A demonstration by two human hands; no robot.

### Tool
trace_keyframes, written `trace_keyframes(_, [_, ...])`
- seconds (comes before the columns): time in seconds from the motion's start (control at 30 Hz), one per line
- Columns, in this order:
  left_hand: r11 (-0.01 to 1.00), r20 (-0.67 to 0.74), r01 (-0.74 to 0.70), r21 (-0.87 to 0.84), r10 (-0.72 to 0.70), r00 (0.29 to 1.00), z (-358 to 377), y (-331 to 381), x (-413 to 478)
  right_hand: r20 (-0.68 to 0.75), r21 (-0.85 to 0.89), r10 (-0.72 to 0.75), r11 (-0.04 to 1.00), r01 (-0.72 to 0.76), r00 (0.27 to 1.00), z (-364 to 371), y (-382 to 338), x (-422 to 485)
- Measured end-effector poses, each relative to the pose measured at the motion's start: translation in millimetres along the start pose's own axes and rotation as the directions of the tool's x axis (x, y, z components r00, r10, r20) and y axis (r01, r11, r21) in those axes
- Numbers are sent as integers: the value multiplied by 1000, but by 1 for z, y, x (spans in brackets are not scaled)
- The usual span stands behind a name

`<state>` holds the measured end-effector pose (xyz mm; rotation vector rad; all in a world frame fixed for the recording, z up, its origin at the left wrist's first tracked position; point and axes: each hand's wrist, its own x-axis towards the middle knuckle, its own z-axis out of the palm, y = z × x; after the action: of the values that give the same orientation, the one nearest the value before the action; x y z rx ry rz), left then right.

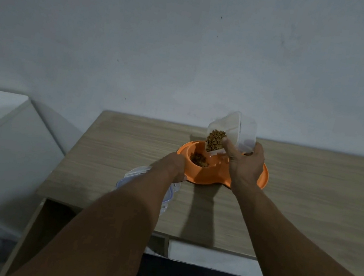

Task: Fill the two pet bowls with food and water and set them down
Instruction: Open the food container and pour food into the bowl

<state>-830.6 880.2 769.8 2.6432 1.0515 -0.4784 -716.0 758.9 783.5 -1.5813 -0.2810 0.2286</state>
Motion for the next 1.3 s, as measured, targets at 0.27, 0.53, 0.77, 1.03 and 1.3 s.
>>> trace_keyframes(0.27, [969,-174,79,-233,-122,977,-8,2,-1,26,411,462,803,-431,887,-6,-15,4])
trace_keyframes(0.53, [81,101,121,-989,-208,973,-52,8,2,197,334,587,713,-617,785,-5,-24,0])
trace_keyframes(0.77, [-60,131,126,-990,-69,989,-73,5,-8,226,82,587,784,-616,777,6,-43,-1])
trace_keyframes(1.03, [-40,63,56,-998,-201,977,-82,-39,-8,186,-198,360,925,-324,914,43,-50,-3])
trace_keyframes(1.3, [65,-23,5,-998,-428,903,-78,-102,-10,166,-370,341,891,-262,925,106,-26,-15])
